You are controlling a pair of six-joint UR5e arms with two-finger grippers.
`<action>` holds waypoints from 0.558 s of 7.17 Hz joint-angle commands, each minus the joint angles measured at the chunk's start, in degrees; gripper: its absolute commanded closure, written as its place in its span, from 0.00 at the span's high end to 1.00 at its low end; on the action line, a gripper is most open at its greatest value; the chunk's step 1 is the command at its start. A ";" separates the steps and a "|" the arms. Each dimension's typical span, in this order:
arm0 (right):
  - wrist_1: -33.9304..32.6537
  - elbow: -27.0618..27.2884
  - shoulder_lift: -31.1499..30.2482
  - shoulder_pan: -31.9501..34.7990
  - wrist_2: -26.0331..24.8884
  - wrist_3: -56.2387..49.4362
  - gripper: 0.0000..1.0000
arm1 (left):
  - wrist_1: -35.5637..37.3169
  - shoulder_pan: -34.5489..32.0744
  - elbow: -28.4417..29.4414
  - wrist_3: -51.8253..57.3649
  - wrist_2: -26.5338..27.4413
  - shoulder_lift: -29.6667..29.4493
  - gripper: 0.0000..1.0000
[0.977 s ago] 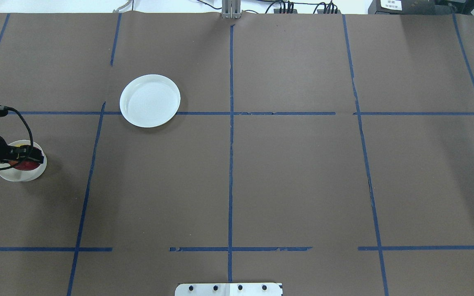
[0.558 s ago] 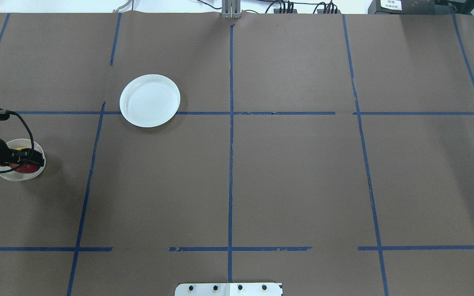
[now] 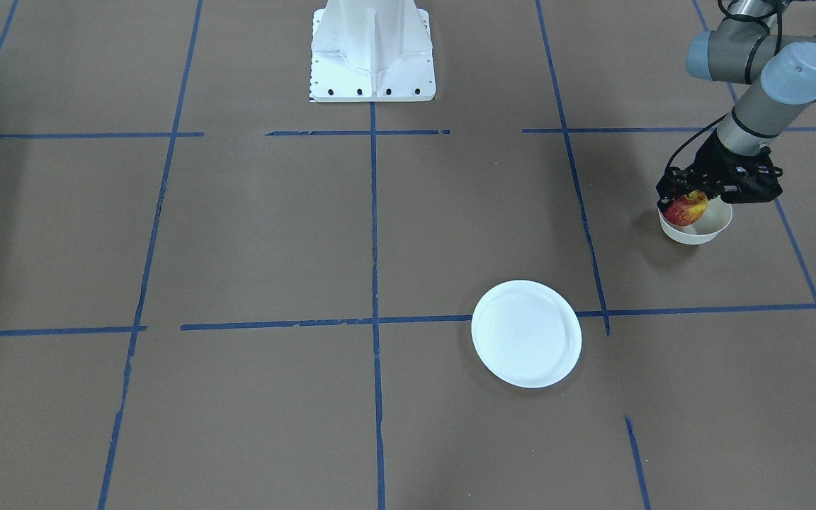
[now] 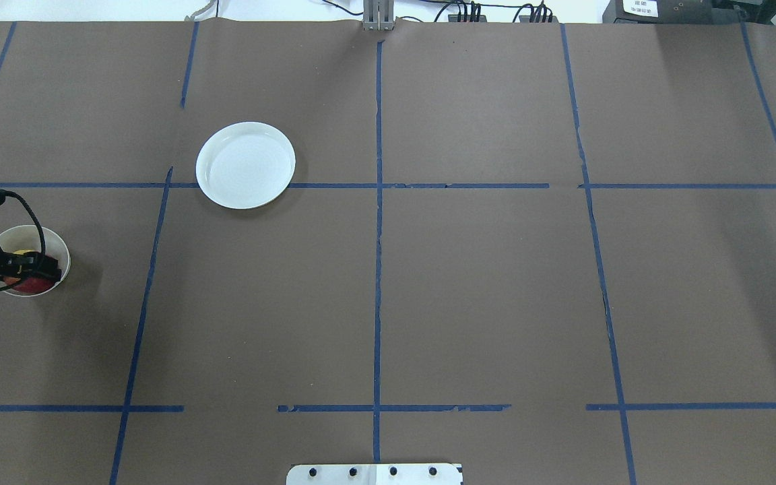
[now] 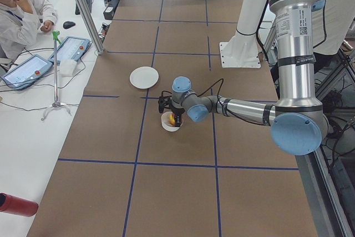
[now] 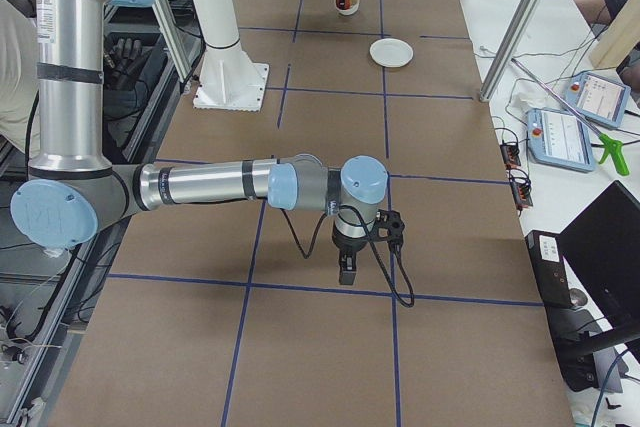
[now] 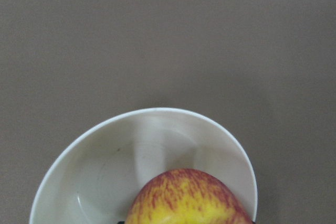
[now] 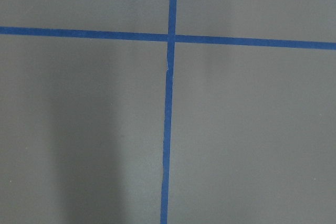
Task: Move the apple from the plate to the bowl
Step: 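Lower the apple into the bowl and open the left gripper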
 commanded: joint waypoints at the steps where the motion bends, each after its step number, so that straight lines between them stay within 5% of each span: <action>1: 0.00 -0.08 0.00 0.00 0.00 0.00 1.00 | 0.15 -0.08 -0.91 -0.04 -0.06 0.13 1.00; 4: 0.00 -0.08 0.00 0.00 0.00 0.00 1.00 | 0.51 -0.96 -10.34 0.22 -0.67 7.37 1.00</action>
